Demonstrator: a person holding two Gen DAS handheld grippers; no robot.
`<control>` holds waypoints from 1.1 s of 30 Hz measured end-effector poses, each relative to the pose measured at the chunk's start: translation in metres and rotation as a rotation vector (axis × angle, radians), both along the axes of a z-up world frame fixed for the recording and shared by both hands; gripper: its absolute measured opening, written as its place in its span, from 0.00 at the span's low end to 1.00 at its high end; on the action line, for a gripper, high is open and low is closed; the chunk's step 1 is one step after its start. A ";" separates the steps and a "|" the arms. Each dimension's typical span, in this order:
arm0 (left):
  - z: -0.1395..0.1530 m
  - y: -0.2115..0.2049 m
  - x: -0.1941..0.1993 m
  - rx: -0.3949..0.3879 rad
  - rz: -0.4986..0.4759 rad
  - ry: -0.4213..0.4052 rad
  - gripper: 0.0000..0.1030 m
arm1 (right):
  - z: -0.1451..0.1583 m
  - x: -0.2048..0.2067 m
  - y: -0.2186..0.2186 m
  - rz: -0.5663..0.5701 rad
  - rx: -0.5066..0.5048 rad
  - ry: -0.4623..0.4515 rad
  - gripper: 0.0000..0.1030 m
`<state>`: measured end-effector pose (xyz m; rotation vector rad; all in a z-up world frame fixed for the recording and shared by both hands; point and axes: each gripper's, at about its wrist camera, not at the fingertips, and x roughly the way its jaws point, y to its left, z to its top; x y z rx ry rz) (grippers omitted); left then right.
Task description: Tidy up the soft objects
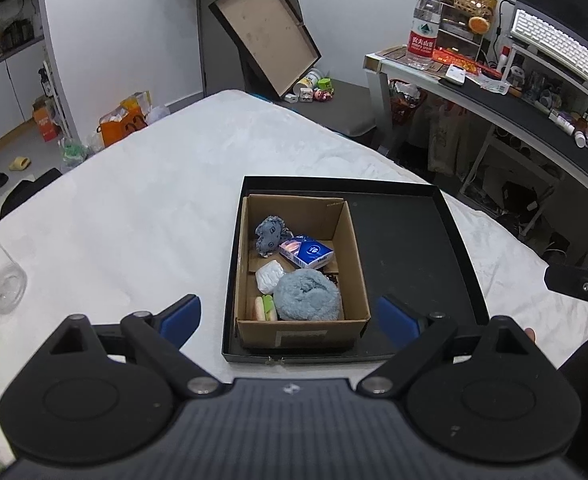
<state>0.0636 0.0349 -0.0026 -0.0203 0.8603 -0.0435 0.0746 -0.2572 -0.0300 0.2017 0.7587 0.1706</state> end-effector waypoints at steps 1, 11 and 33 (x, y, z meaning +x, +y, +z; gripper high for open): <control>0.002 -0.001 -0.003 0.002 -0.002 -0.003 0.92 | 0.002 -0.002 0.001 -0.003 -0.006 0.000 1.00; 0.016 -0.004 -0.026 -0.002 -0.017 -0.040 0.93 | 0.018 -0.021 0.003 -0.006 -0.019 -0.017 1.00; 0.035 -0.007 -0.058 -0.011 0.001 -0.100 0.95 | 0.032 -0.051 0.004 0.009 -0.033 -0.052 1.00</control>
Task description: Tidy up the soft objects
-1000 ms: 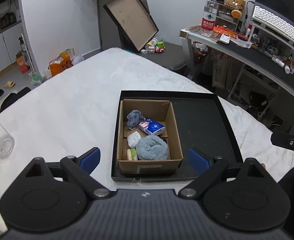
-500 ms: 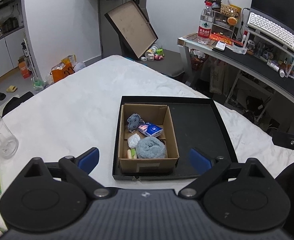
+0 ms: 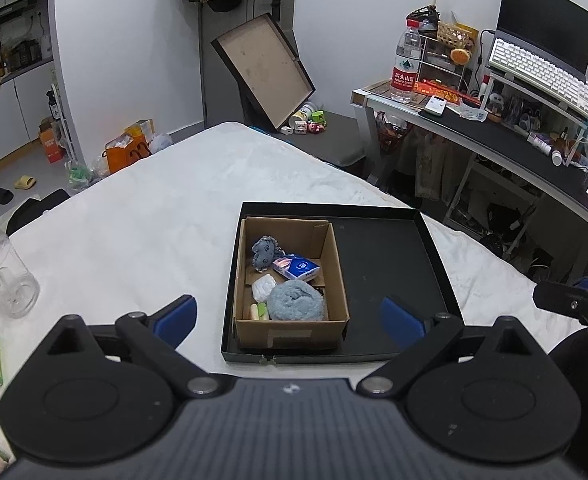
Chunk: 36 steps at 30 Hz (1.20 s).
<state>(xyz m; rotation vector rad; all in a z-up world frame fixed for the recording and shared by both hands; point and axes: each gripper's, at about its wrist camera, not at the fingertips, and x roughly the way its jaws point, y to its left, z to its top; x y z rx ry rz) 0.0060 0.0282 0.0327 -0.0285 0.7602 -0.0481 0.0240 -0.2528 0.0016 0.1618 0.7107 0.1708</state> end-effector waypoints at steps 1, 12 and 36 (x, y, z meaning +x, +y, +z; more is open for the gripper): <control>0.000 0.000 0.000 0.000 0.001 0.000 0.95 | 0.000 -0.001 0.000 0.001 0.000 0.000 1.00; -0.001 0.000 -0.006 -0.006 0.002 -0.002 0.95 | 0.001 -0.008 -0.001 0.003 0.002 -0.008 1.00; -0.002 -0.001 -0.008 -0.002 0.005 0.003 0.95 | 0.000 -0.008 -0.001 -0.003 0.001 0.006 1.00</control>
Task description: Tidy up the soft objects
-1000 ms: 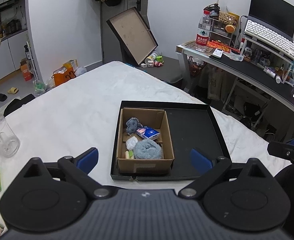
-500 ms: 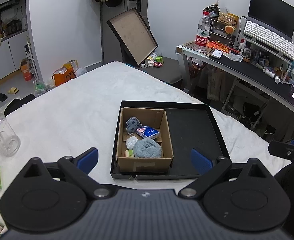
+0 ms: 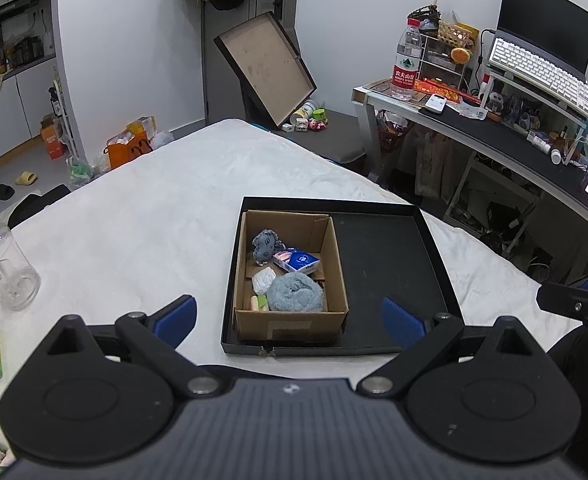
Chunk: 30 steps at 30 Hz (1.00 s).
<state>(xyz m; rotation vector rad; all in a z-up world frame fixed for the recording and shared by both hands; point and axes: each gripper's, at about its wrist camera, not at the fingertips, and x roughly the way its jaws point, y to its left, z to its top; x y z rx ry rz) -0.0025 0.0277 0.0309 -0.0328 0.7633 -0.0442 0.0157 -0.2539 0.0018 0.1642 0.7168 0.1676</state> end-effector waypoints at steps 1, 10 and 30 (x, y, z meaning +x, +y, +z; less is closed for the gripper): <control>-0.001 0.000 0.000 0.000 0.000 0.000 0.95 | -0.001 0.000 0.000 0.000 0.000 0.001 1.00; -0.003 0.000 0.000 -0.004 -0.003 0.002 0.95 | -0.003 0.002 -0.001 -0.006 -0.005 0.004 1.00; -0.008 -0.001 0.001 -0.001 -0.005 0.009 0.95 | -0.005 -0.001 0.001 -0.013 -0.029 0.009 1.00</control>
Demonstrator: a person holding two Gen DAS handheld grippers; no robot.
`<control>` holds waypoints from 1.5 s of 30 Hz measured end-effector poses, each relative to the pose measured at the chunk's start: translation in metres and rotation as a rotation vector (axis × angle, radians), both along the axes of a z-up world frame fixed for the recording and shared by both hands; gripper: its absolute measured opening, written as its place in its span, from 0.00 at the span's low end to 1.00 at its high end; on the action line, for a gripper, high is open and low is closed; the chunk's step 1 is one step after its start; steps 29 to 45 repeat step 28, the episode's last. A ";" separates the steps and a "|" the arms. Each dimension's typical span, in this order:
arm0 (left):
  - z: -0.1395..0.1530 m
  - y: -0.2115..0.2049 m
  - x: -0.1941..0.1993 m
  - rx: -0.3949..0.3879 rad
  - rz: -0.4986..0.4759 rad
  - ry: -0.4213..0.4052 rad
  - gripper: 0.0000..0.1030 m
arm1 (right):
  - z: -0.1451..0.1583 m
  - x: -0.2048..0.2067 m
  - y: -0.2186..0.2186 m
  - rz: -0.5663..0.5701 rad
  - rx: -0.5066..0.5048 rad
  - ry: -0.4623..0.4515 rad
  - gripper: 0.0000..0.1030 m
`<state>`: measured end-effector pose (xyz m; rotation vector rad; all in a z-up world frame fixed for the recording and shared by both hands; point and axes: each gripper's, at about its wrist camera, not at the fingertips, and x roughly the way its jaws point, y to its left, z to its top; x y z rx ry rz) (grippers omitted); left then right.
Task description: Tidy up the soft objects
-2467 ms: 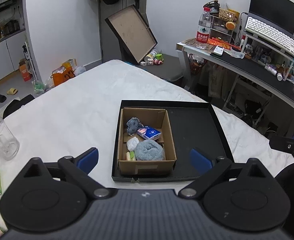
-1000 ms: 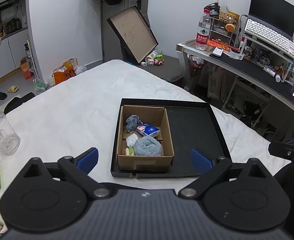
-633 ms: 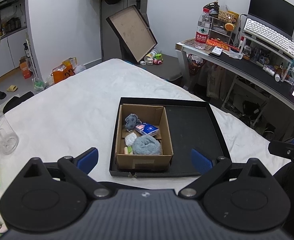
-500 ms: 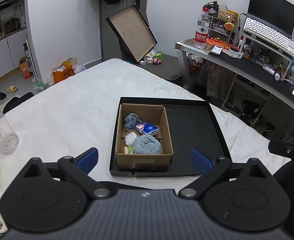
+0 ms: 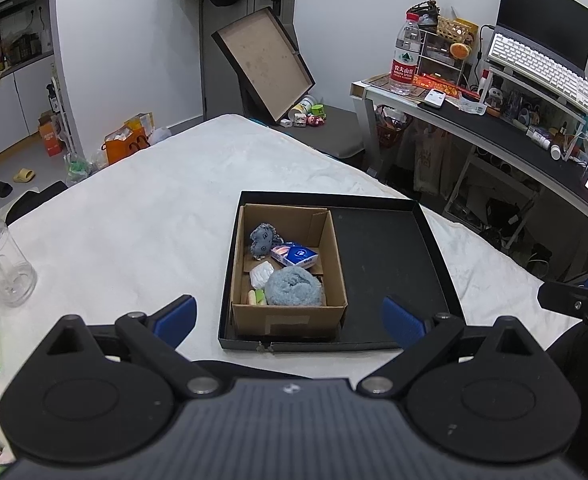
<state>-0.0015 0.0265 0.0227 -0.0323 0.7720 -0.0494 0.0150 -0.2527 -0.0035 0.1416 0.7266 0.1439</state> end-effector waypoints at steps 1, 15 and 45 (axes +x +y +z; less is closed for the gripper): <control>-0.001 0.000 0.000 0.000 -0.001 0.001 0.95 | 0.000 0.000 0.000 0.000 0.001 0.000 1.00; -0.005 0.000 0.005 -0.004 -0.005 0.009 0.95 | -0.003 0.002 0.003 0.009 -0.013 0.004 1.00; -0.010 0.004 0.015 -0.017 -0.010 0.013 0.95 | -0.011 0.013 0.007 0.017 -0.018 0.031 1.00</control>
